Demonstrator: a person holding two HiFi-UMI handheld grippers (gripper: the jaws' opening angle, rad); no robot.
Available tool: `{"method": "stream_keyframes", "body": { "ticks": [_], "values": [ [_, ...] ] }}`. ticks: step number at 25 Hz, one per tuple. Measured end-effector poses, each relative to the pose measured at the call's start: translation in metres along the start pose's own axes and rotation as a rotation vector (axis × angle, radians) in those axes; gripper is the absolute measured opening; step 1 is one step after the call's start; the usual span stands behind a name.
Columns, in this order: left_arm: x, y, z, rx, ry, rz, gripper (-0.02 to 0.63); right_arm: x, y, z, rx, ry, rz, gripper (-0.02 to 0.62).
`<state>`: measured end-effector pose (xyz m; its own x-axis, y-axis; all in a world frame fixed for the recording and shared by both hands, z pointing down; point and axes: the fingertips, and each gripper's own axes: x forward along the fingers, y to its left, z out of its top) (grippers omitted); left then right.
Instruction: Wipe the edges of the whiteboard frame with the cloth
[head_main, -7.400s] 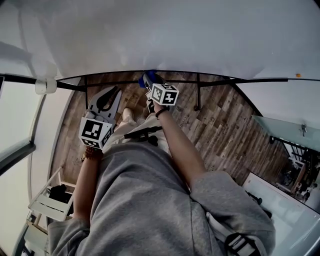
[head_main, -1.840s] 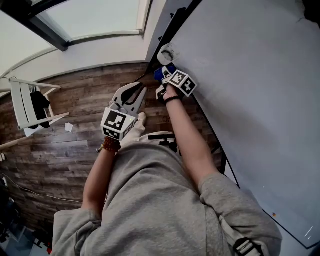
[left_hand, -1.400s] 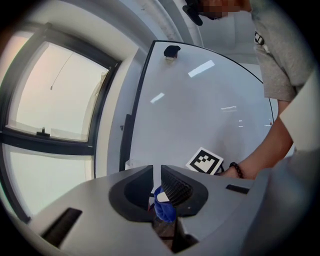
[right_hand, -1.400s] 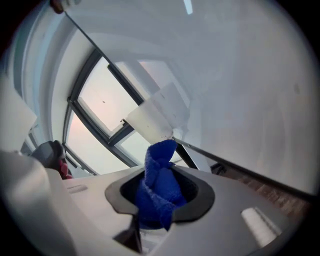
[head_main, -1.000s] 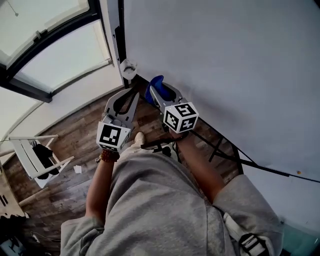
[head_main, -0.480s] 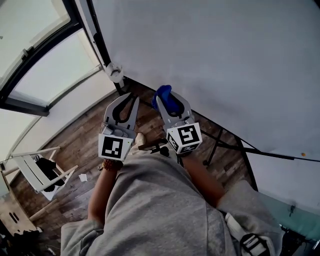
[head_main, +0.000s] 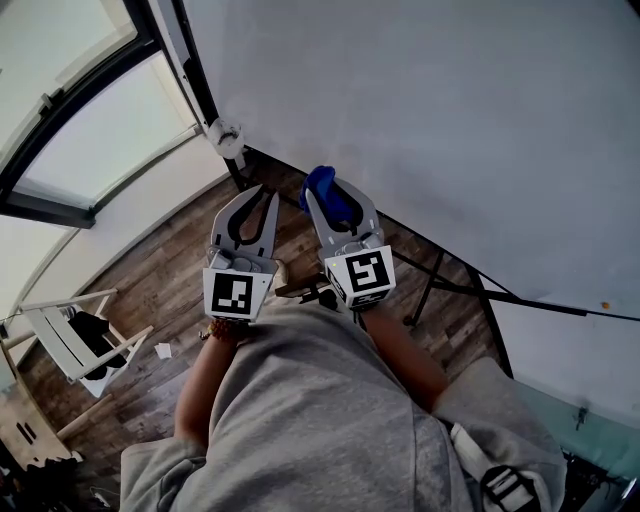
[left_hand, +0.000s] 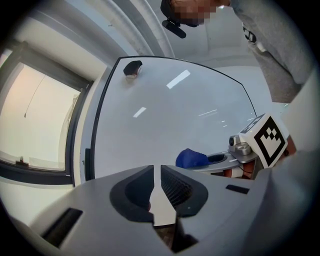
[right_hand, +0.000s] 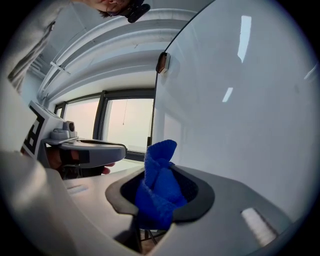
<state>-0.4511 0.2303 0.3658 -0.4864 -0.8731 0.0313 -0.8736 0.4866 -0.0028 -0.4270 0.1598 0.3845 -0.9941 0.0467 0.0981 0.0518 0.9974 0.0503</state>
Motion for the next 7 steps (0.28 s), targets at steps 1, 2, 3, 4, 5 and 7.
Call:
{"method": "stream_keyframes", "body": {
  "ticks": [1,2,3,4,5,7],
  "values": [
    [-0.001,0.0,-0.001,-0.005,0.0,-0.002,0.049,0.001,0.002,0.0,-0.001,0.0,0.003,0.124],
    [-0.002,0.0,-0.002,-0.01,0.002,-0.002,0.049,0.001,0.003,0.0,-0.001,0.0,0.005,0.124],
    [-0.002,0.001,-0.004,-0.014,0.005,-0.003,0.049,0.002,0.005,-0.001,-0.002,-0.001,0.006,0.124],
    [-0.002,0.002,-0.006,-0.014,0.008,-0.003,0.048,0.003,0.005,-0.001,-0.002,-0.002,0.005,0.124],
    [-0.002,0.003,-0.009,-0.013,0.011,-0.004,0.047,0.004,0.005,-0.002,0.0,-0.004,0.002,0.124],
    [0.0,0.005,-0.015,-0.01,0.015,-0.007,0.044,0.005,0.005,-0.003,0.004,-0.007,-0.008,0.124]
  ]
}}
